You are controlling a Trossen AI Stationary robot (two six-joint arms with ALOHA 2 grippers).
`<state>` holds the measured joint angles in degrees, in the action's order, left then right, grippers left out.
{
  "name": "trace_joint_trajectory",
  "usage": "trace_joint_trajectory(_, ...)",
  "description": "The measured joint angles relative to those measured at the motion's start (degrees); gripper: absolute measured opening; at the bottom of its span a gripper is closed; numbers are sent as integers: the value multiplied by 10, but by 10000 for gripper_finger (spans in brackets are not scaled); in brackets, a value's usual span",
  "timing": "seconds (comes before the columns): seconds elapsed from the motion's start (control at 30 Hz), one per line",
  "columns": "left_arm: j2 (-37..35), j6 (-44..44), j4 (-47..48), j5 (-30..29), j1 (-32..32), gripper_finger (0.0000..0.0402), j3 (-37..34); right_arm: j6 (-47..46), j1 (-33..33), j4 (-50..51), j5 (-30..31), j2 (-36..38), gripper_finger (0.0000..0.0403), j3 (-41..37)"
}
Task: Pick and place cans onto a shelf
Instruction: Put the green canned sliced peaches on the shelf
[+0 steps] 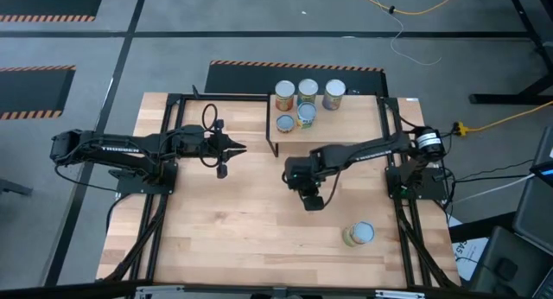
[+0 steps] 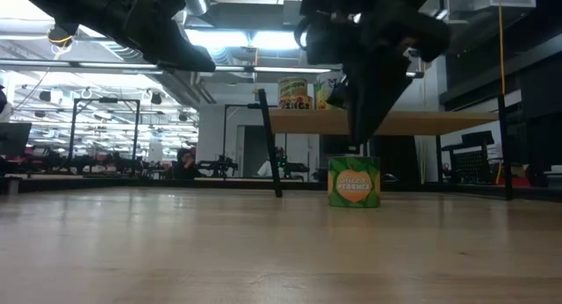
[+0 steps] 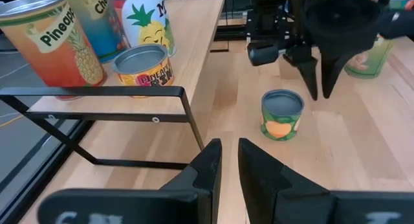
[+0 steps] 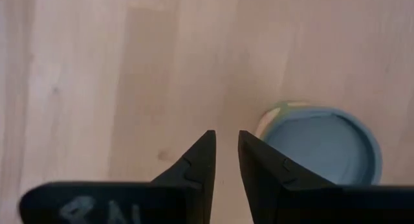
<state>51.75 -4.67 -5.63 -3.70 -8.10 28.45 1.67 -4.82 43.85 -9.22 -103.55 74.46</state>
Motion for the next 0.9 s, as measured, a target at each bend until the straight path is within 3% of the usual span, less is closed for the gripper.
trace_joint_trajectory(0.17,0,0,0,0,0,44,0,-44,0,5,46,-3,71,-1)
trace_joint_trajectory(0.9,0,0,0,0,0,44,0,-75,0,1,47,0,71,-7)
